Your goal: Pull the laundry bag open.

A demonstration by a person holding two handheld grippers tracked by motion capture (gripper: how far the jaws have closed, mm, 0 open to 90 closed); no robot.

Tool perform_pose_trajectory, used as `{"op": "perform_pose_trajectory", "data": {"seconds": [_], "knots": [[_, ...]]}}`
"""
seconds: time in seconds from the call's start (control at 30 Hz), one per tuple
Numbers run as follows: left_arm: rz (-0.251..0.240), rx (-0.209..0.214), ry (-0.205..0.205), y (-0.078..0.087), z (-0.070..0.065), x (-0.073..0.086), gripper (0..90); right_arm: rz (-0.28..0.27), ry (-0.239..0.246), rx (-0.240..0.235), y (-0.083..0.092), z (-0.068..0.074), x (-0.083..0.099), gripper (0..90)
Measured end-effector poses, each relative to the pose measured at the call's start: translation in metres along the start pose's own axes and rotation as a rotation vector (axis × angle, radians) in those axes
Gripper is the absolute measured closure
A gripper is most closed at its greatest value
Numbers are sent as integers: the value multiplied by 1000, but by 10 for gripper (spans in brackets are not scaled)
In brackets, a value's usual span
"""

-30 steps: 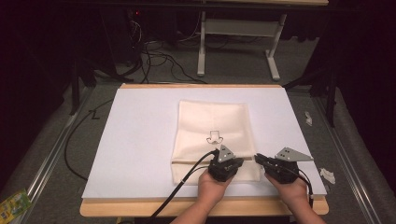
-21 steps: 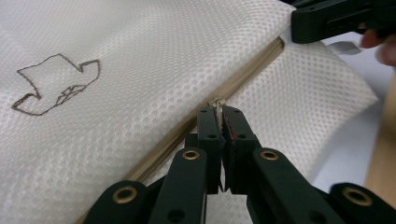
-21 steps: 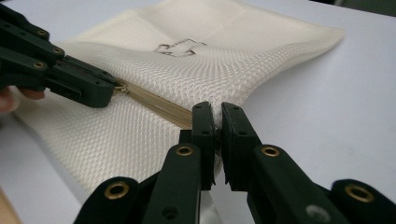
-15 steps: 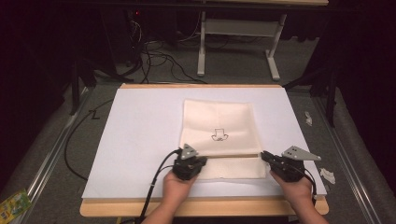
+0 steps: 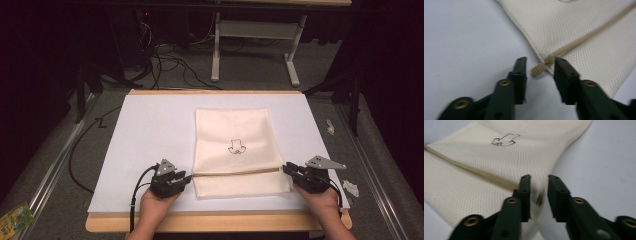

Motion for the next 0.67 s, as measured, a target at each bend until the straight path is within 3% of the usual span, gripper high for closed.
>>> {"op": "perform_pose_trajectory", "data": {"seconds": [0.07, 0.13, 0.17, 0.2, 0.23, 0.33, 0.47, 0.67], "knots": [[-47, -23, 1, 10, 5, -3, 524, -10, -30, -3, 1, -8, 3, 590], [-78, -61, -28, 21, 10, -5, 434, -31, -40, 10, 3, -16, 5, 465], [-82, -88, -46, 26, 12, -6, 401, -39, -39, 21, 4, -20, 5, 409], [-73, -152, -88, 35, 15, -7, 372, -41, -46, 33, 5, -23, 6, 362], [-72, -180, -104, 40, 17, -7, 322, -59, -42, 80, 6, -29, 7, 269], [-82, -245, -116, 57, 24, -7, 243, -88, -56, 158, 10, -38, 6, 149], [-101, -263, -81, 64, 30, -6, 164, -109, -70, 199, 17, -41, 3, 121], [-74, -262, -93, 58, 30, -5, 156, -120, -49, 190, 20, -32, -1, 119]]}}
Point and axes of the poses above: each handheld gripper's, and its own axes: y roughly backward along the jaws, x roughly out of its underside, z roughly to its left, the point moved 1 cm from there along -y, roughly forward along the jaws, and after that the axes turned 15 degrees about x, right-handed, at the moved point
